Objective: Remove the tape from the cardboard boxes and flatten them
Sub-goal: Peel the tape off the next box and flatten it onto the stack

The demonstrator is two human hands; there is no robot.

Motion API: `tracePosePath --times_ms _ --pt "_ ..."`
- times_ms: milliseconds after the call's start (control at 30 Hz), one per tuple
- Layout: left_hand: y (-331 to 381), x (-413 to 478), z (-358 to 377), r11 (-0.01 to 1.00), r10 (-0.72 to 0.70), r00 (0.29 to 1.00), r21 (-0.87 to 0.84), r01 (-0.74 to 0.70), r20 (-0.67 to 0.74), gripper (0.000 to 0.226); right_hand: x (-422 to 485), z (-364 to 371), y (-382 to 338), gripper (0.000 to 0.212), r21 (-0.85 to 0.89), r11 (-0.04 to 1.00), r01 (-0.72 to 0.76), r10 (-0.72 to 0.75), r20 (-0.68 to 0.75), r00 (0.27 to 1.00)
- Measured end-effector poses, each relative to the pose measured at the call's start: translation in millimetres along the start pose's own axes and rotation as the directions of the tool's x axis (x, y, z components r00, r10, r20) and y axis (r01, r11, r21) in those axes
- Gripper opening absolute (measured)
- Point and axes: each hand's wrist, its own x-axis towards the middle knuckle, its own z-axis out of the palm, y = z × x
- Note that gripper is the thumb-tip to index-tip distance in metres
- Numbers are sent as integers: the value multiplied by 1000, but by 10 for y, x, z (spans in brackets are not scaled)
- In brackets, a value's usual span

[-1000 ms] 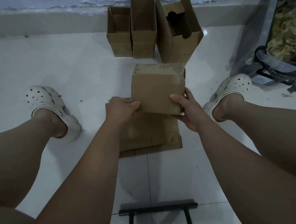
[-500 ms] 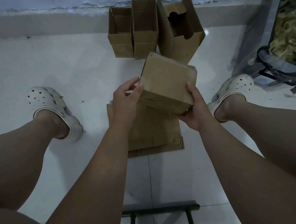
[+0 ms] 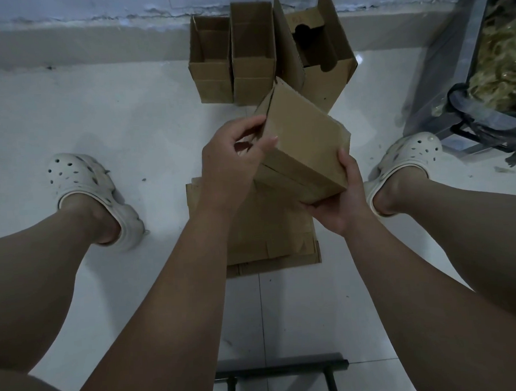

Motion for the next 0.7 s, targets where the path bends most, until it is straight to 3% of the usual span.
tracePosePath --times_ms 133,267,467,700 --pt "155 64 -15 983 137 983 106 -150 118 40 3 -40 49 71 87 993 -84 79 60 995" --pt "227 119 -6 947 171 965 236 -216 198 40 -20 -100 105 75 91 985 -148 138 112 984" --pt "161 16 87 932 216 966 265 -248 144 41 -63 -137 169 65 129 973 -192 173 147 974" --pt "150 15 98 875 303 951 376 -305 68 53 -33 -94 124 70 135 976 -168 144 173 974"
